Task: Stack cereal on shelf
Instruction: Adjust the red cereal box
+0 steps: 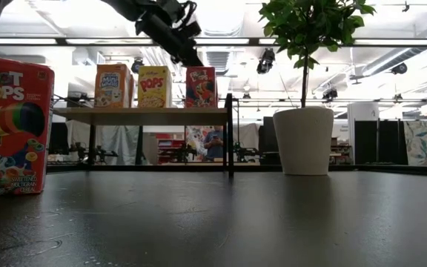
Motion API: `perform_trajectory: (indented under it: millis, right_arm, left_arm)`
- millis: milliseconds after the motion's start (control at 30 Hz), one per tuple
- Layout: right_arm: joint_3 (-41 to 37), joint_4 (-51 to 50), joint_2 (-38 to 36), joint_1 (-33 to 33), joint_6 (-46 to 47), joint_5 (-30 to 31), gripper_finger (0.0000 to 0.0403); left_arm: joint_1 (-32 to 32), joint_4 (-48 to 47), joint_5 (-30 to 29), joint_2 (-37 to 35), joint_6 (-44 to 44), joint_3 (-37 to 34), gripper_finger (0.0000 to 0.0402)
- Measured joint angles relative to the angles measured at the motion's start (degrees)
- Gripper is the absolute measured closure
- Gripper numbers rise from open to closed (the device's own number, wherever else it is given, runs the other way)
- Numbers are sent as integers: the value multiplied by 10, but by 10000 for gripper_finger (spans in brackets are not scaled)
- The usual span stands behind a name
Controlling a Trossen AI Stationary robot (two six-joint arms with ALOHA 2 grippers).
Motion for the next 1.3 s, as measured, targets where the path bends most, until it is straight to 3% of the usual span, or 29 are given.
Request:
perform_trajectory:
  millis: [1300]
  right_arm:
    - [-3, -1, 0, 0, 0, 0, 394]
  left_arm:
    - [-2, -28, -6, -5, -10, 1, 402]
